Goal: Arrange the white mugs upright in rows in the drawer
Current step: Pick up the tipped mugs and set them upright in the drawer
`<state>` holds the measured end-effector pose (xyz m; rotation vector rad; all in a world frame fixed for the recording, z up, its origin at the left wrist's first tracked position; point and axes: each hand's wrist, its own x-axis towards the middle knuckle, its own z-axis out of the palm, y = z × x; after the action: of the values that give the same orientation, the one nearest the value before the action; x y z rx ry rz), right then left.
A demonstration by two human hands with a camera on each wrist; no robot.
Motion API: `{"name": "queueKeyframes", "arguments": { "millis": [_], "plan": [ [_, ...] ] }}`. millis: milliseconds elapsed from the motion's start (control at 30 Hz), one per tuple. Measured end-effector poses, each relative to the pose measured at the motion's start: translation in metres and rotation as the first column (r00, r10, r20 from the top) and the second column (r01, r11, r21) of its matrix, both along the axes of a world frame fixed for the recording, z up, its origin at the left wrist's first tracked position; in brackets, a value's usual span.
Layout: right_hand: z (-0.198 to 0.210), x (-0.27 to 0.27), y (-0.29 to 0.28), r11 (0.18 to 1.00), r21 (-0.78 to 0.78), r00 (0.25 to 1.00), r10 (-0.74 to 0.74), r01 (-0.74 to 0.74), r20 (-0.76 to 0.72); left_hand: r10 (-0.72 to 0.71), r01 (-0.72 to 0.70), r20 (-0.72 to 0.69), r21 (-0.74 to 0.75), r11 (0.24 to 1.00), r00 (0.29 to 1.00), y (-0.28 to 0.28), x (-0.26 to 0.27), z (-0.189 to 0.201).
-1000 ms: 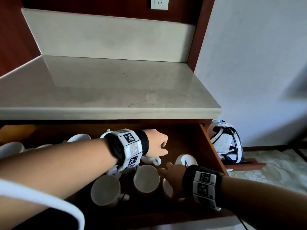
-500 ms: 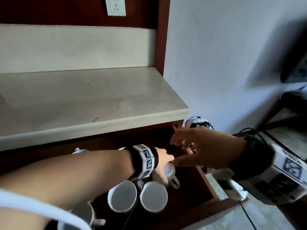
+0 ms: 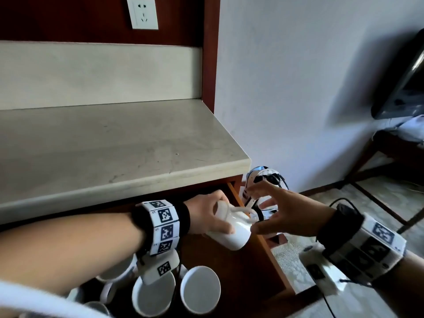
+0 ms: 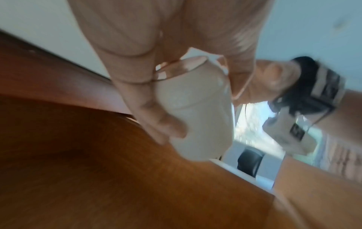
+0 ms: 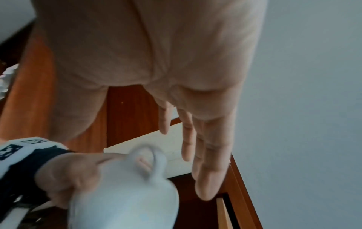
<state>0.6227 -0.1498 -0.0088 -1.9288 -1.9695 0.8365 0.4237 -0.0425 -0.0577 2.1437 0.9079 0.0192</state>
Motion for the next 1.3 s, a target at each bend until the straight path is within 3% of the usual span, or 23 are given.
{"name": "queueKeyframes", "arguments": {
  "millis": [67, 167, 233, 300, 400, 467, 500, 533, 567, 600, 633, 767, 867, 1000, 1167, 1300],
  "plan": [
    [-0.003, 0.003, 0.007, 0.999, -0.036, 0.982, 0.011, -0.018, -0.189, 0.235, -0.134, 0.290, -0.329, 0.935, 0.928, -0.006, -0.012, 0.009],
    [-0.005, -0.010, 0.020, 0.999, -0.005, 0.897, 0.045, -0.053, -0.440, 0.515, -0.091, 0.465, -0.673, 0.734, 0.720, -0.015, -0.022, 0.019],
    [-0.005, -0.024, 0.029, 0.997, 0.075, 0.822, 0.060, -0.021, -0.566, 0.571, -0.012, 0.503, -0.744, 0.669, 0.649, -0.017, -0.028, 0.022],
    [-0.003, -0.038, 0.036, 0.987, 0.157, 0.782, 0.113, -0.020, -0.613, 0.587, 0.023, 0.522, -0.759, 0.651, 0.619, -0.017, -0.035, 0.023],
    [0.000, -0.054, 0.044, 0.978, 0.197, 0.830, 0.161, -0.063, -0.534, 0.578, -0.013, 0.488, -0.757, 0.654, 0.654, -0.013, -0.051, 0.020],
    [-0.003, -0.062, 0.049, 0.987, 0.148, 0.901, 0.121, -0.064, -0.416, 0.502, -0.154, 0.365, -0.669, 0.727, 0.784, -0.012, -0.062, 0.021],
    [-0.006, -0.065, 0.052, 0.993, 0.101, 0.953, 0.093, -0.066, -0.287, 0.420, -0.257, 0.244, -0.502, 0.826, 0.874, -0.012, -0.069, 0.024],
    [-0.010, -0.070, 0.055, 0.997, 0.047, 0.992, 0.071, -0.066, -0.107, 0.310, -0.290, 0.059, -0.227, 0.930, 0.949, -0.011, -0.079, 0.025],
    [-0.015, -0.075, 0.058, 0.998, -0.002, 0.996, 0.065, -0.065, 0.068, 0.215, -0.207, -0.161, 0.067, 0.976, 0.963, -0.009, -0.088, 0.026],
    [-0.021, -0.081, 0.061, 0.997, -0.038, 0.975, 0.076, -0.069, 0.209, 0.156, -0.071, -0.326, 0.258, 0.963, 0.932, -0.008, -0.096, 0.026],
    [-0.028, -0.087, 0.065, 0.995, -0.072, 0.946, 0.093, -0.074, 0.310, 0.127, 0.022, -0.415, 0.336, 0.942, 0.901, -0.007, -0.103, 0.025],
    [-0.047, -0.118, 0.085, 0.973, -0.205, 0.802, 0.203, -0.102, 0.562, 0.167, 0.030, -0.449, 0.399, 0.916, 0.878, -0.010, -0.130, 0.027],
    [-0.061, -0.133, 0.101, 0.961, -0.248, 0.726, 0.257, -0.122, 0.638, 0.197, -0.006, -0.448, 0.393, 0.920, 0.872, -0.015, -0.144, 0.024],
    [-0.071, -0.144, 0.113, 0.971, -0.224, 0.737, 0.215, -0.089, 0.641, 0.242, -0.063, -0.470, 0.364, 0.929, 0.849, -0.029, -0.168, 0.020],
    [-0.070, -0.155, 0.123, 0.945, -0.306, 0.715, 0.291, -0.112, 0.636, 0.273, -0.141, -0.467, 0.296, 0.945, 0.841, -0.039, -0.211, 0.016],
    [-0.078, -0.156, 0.126, 0.950, -0.278, 0.721, 0.292, -0.143, 0.628, 0.358, -0.238, -0.466, 0.297, 0.925, 0.809, -0.043, -0.251, 0.016]
  ]
}}
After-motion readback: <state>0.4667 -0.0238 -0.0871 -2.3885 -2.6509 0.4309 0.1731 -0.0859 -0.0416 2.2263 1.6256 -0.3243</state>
